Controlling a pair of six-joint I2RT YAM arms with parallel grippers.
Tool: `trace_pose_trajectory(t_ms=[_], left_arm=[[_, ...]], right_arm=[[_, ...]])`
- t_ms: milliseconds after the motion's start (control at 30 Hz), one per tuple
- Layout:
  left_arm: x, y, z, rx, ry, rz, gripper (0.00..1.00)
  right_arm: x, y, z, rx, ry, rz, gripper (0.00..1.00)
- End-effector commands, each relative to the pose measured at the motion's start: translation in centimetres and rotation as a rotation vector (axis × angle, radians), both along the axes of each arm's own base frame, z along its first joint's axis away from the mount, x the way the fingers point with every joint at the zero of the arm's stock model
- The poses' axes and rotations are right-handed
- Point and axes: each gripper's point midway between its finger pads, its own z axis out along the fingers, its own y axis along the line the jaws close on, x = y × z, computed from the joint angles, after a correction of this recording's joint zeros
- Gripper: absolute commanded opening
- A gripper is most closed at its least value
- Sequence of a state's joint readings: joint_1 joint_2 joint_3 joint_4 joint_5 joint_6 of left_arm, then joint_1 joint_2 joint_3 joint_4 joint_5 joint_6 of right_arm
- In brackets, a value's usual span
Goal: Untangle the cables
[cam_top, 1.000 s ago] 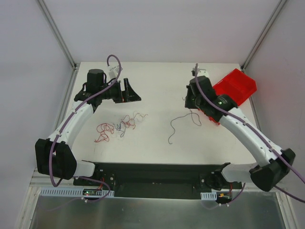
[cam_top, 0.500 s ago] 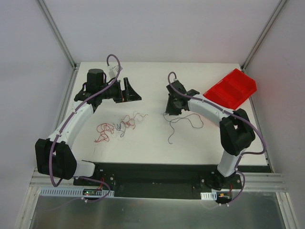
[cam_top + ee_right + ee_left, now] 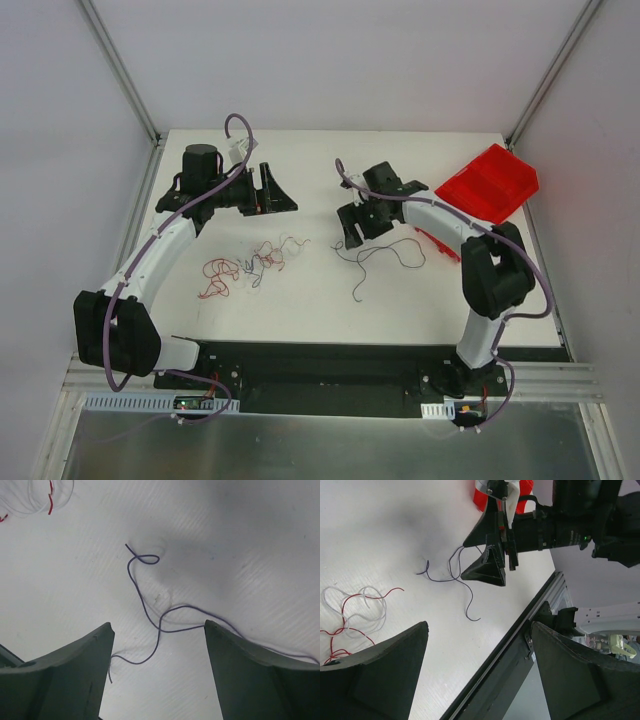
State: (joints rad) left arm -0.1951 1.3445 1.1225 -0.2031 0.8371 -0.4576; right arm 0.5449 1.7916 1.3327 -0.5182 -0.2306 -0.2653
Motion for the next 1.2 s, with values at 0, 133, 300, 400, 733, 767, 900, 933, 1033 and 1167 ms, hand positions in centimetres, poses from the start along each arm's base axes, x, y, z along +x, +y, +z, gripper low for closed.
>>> trace_pose_trajectory(t_ms=[0,133,300,400,733,767,900,933,1033,1167], left_arm=[[0.0,-0.1,0.8,-0.016,-0.046,-0.016,0.83],[-0.1,-0.2,0.9,-0.021,-0.047,-0.021,0.83],[-0.2,-0.3,1.0,-0.028,-0.042,-0.028,0.82],[-0.2,-0.3,0.9,-0.027,-0.039,-0.028,0.82],[-0.3,-0.3,1.0,-0.030,-0.038,-0.030,0.83],[-0.3,-0.3,1.1,-0.033,-0.039,-0.032,0.83],[-0.3,-0.3,1.0,-0.034,-0.038,-0.031,0.82],[-0.3,-0.3,1.1,-0.032,-0.043,-0.029,0.82],[-0.4,-0.3,1.1,-0.034,-0.042,-0.032,0.82],[-0.3,-0.4,1.1,-0.037,-0.038,-0.033,0.82]], right_arm=[[1.0,1.7,-0.3,0.076,0.003,0.217,0.76],[0.3,1.5,-1.8,0.007,0.032,0.240,0.72],[0.0,0.3,-3.6,-0.120,-0.018,0.241,0.70],[-0.1,0.0,-4.3,-0.150,-0.031,0.277,0.71],[-2.0,-2.4,-6.0,-0.302,0.086,0.330,0.71],[-2.2,-2.5,-6.2,-0.315,0.089,0.332,0.71],[-3.2,-3.1,-7.3,-0.376,0.136,0.315,0.61],[-3.6,-3.2,-7.5,-0.383,0.146,0.304,0.58],[-4.9,-2.8,-8.0,-0.389,0.143,0.267,0.48],[-4.0,-1.2,-7.0,-0.338,0.055,0.158,0.53]])
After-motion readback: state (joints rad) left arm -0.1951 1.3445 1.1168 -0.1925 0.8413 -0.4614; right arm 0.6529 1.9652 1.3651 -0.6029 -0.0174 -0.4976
